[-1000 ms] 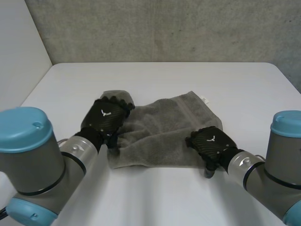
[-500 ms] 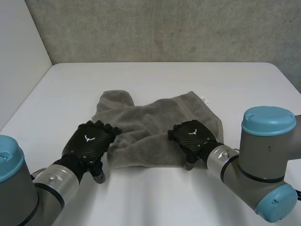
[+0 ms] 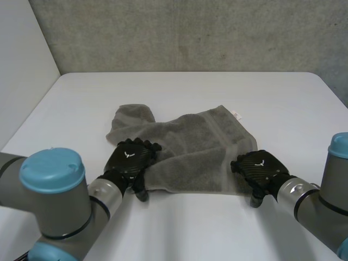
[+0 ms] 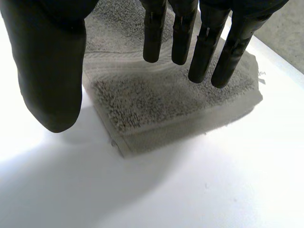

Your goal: Fold the towel.

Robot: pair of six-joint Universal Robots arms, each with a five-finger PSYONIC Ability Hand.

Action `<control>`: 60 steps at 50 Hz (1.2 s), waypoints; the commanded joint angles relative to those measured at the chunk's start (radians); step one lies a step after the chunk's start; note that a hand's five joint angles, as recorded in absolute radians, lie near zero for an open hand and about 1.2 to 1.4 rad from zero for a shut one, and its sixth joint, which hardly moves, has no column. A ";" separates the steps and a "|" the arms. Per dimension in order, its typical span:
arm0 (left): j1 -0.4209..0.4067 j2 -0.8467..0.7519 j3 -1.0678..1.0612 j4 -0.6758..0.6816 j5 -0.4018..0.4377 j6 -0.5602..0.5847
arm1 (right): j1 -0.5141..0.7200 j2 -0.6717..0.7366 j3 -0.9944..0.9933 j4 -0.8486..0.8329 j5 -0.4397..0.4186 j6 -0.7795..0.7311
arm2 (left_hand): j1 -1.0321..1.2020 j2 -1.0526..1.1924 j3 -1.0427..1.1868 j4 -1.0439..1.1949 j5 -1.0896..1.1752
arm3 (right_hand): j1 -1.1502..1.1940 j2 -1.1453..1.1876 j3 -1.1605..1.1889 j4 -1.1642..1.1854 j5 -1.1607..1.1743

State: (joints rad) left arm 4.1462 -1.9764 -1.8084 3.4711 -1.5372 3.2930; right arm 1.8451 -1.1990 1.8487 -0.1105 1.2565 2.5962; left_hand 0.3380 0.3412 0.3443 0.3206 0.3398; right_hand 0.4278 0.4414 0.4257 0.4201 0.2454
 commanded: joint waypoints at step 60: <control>0.019 -0.133 0.158 0.002 -0.075 0.008 | -0.038 0.067 -0.026 -0.063 -0.020 -0.039 | -0.013 -0.016 -0.019 0.004 -0.189 | 0.054 0.040 0.056 0.061 0.061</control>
State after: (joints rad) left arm 4.1648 -2.1092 -1.6494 3.4729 -1.6122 3.3012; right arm 1.8041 -1.1353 1.8260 -0.1739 1.2408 2.5571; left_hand 0.3520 0.3547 0.3587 0.3501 0.3635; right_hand 0.4902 0.4810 0.4920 0.4867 0.3241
